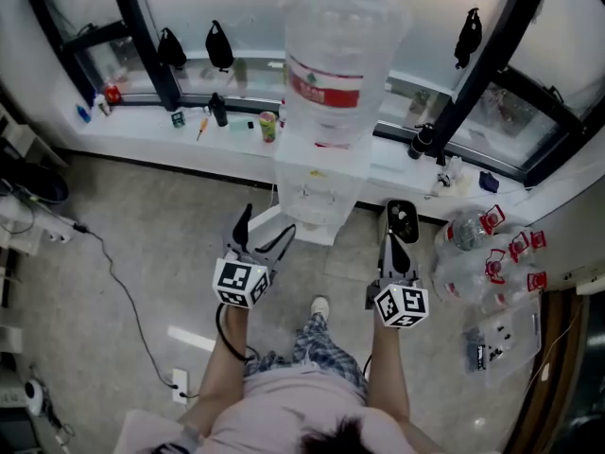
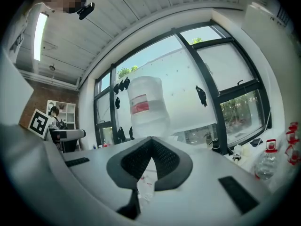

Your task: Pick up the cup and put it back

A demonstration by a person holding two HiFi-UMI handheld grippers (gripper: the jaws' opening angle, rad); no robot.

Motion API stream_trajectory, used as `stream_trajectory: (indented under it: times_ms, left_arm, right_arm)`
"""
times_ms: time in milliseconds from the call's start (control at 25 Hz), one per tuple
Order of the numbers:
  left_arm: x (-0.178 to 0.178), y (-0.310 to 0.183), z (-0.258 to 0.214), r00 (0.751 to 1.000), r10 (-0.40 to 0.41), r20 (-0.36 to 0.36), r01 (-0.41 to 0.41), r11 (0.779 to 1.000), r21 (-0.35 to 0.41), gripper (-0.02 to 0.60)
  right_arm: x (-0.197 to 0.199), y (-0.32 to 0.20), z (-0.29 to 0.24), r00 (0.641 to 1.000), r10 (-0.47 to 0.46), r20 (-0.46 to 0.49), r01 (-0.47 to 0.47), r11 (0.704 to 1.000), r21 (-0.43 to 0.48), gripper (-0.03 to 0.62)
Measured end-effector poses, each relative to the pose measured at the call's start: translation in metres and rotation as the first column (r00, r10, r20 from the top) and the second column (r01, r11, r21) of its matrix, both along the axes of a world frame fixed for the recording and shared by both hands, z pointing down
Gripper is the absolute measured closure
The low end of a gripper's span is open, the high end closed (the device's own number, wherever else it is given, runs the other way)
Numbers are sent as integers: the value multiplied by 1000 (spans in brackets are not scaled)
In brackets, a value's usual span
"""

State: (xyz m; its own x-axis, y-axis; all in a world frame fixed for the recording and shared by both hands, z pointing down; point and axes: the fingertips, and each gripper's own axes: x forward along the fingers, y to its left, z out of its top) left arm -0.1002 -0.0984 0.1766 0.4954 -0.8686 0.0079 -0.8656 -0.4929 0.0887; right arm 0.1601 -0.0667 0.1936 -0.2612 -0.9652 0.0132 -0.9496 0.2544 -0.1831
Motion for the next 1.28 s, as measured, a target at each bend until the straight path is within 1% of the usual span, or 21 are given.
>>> stream_trajectory:
  times_ms: [160,400,520,600,800,1040,1280]
  left_arm:
    - [13,-33,-2,1000,-26,17,26,1000,-14,161]
    - [29,-77,-3,997,-71,35,72,997,-12,161]
    - [39,-87,0,996,-77,36,78,997,-11,161]
    - [41,-90,2,995,-78,56,78,997,-10,161]
    - [32,-102,6,994,-84,68,86,996,-22,161]
    - [16,-115,6,995,-57,86,60,998,-29,161]
    - [12,-123,16,994,-6,105,10,999,-43,161]
  right_arm:
    - [11,-40,2,999,-34,10,34,999,-22,583]
    - [25,-88,9,995,-95,8,96,994,-46,583]
    - [30,-104,18,994,-109,11,110,992,-62,583]
    - [28,-113,22,993,-116,21,117,991,-66,583]
    - [16,-128,27,990,-138,15,139,987,-82,583]
    - [-6,-135,23,989,-144,11,145,986,-78,583]
    - [-20,-139,31,992,-125,18,126,988,-90,583]
